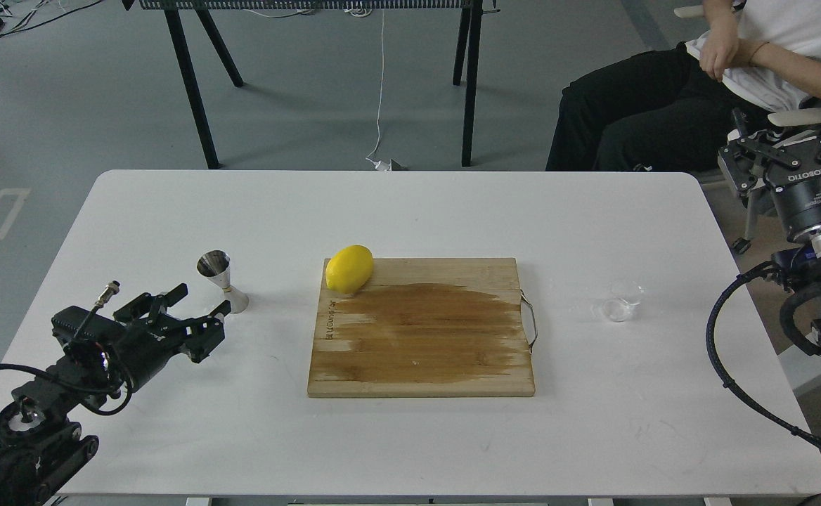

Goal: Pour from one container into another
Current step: 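Grasp the steel jigger with the left gripper and lift it, then carry the jigger with the left gripper over the cutting board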

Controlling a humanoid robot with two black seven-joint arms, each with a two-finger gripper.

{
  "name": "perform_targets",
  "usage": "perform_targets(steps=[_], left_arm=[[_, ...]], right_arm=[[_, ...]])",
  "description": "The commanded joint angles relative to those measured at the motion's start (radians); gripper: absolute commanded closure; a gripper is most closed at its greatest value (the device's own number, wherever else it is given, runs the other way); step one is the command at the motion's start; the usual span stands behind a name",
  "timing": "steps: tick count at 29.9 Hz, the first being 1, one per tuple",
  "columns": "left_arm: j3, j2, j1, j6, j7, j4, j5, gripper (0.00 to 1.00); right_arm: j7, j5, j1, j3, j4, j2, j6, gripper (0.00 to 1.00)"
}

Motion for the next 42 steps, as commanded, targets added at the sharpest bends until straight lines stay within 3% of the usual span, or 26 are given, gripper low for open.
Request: perform_targets(steps=[1,7,13,23,30,38,42], left_arm=[[0.018,-0.038,-0.035,0.001,0.003,0.038,-0.009,0.22],[0.019,-0.086,-0.080,-0.001,0.001,0.107,-0.009,0.30],[0.021,-0.100,-0.094,-0.002,0.001,0.136,-0.007,0.60],[0.021,-0.100,-0.094,-0.003,0.009,0.139,-0.007,0.86],[0.007,-0.091,-0.130,0.017,0.003,0.116,-0.020,0.87],[0.018,-0.006,-0.232,0.014,0.014,-0.135,-0.104,0.88],[0.048,-0.020,-0.295,0.002,0.015,-0.175,0.082,0.89]], right_arm=[[0.000,-0.002,-0.001,-0.001,-0.005,0.000,0.000,0.00],[0.000,-0.002,-0.003,-0.003,-0.006,0.001,0.000,0.00],[0.000,-0.004,0.000,-0.003,-0.011,0.001,0.000,0.00],[0.000,-0.004,0.002,-0.007,-0.016,0.003,0.000,0.00],[0.000,-0.004,0.002,-0.004,-0.017,0.001,0.000,0.00],[0.000,-0.004,-0.002,0.000,-0.032,0.000,0.000,0.00],[0.000,-0.004,-0.002,0.002,-0.032,-0.002,0.000,0.00]])
